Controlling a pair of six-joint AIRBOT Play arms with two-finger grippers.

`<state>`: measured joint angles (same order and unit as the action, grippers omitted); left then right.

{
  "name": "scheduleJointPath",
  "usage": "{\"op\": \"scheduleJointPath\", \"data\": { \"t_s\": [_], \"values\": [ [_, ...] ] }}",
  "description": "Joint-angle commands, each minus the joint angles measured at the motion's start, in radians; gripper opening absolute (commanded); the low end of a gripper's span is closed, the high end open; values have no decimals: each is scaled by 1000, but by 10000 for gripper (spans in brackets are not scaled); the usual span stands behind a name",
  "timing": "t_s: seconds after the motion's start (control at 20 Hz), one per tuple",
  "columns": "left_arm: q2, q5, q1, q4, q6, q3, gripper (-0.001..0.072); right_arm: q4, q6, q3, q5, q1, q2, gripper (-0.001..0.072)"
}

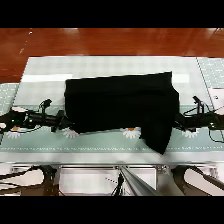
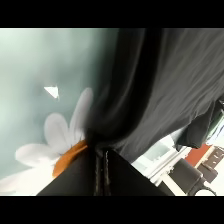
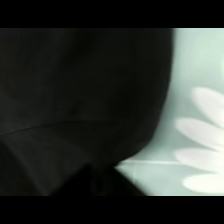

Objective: Fold the shirts.

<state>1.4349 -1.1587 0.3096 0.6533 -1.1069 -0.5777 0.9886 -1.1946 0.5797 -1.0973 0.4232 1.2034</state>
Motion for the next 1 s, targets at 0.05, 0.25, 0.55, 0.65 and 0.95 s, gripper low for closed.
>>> {"op": "scheduleJointPath", "data": {
  "t_s": [0.05, 0.25, 0.55, 0.65, 0.95],
  "values": [
    [-14, -7, 0, -7, -1, -90, 33, 12, -20, 35, 4, -58, 1, 17],
    [-80, -65, 0, -8, 1, -306, 33, -43, 6, 231, 4, -51, -84, 15],
    [-36, -3, -30, -8, -13, -583, 33, -248, -3, 465, 272, -148, 42, 14],
    [15, 33, -36, -11, -16, -621, 33, -248, -4, 534, 362, -199, 133, 14],
    [198, 138, -51, -27, -16, -729, 33, -266, -18, 730, 498, -245, 403, 14]
  ]
}}
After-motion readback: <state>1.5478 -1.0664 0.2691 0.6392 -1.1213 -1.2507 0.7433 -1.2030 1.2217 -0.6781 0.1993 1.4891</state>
